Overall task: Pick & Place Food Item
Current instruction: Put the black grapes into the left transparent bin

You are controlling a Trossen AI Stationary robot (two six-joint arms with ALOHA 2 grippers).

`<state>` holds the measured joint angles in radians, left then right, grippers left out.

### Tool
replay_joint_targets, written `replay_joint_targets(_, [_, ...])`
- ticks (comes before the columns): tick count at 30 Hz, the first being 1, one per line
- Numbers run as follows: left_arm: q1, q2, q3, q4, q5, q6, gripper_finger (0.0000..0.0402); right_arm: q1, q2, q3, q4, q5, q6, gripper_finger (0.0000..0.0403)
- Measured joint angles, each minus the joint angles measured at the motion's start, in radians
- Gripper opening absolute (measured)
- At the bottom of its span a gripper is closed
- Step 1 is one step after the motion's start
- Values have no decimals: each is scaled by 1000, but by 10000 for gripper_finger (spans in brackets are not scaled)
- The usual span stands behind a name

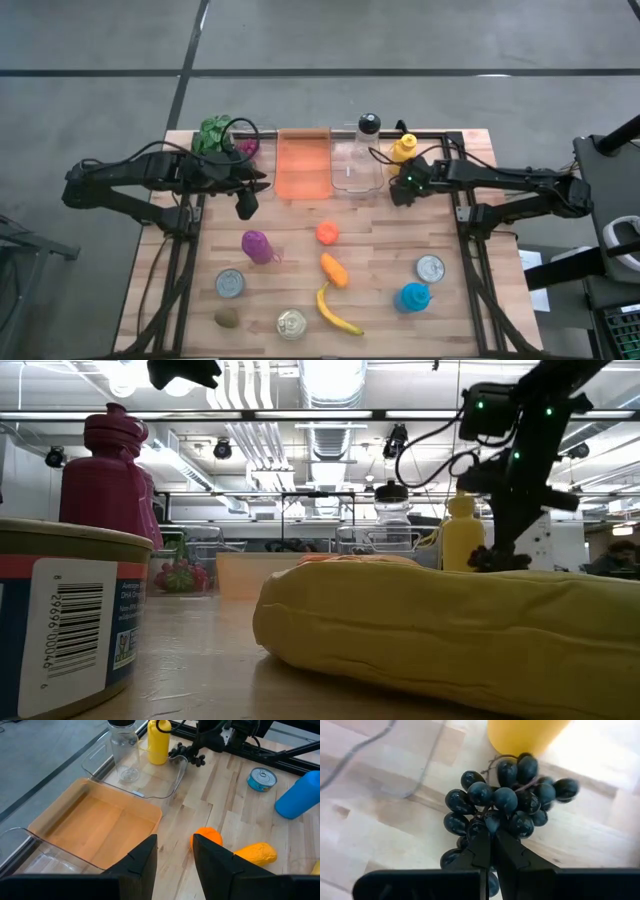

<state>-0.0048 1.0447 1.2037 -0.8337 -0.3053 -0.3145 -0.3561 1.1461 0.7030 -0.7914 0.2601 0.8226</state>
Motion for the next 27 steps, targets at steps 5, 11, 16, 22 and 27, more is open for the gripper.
replay_joint_targets(5, [1, 0, 0, 0, 0, -3, 127, 13, 0, 96, -95, -1, -72, 8])
replay_joint_targets(11, [1, 0, 0, 0, 0, -3, 132, 64, 0, 212, -180, -3, -124, 8])
replay_joint_targets(16, [1, 0, 0, 0, 0, -3, 128, 119, 0, 310, -205, -2, -143, 8])
replay_joint_targets(22, [1, 0, 0, 0, 0, -2, 129, 180, 1, 436, -203, 1, -198, 8])
replay_joint_targets(27, [0, 0, -1, 31, 0, 6, 131, 215, 1, 516, -176, 4, -253, 8])
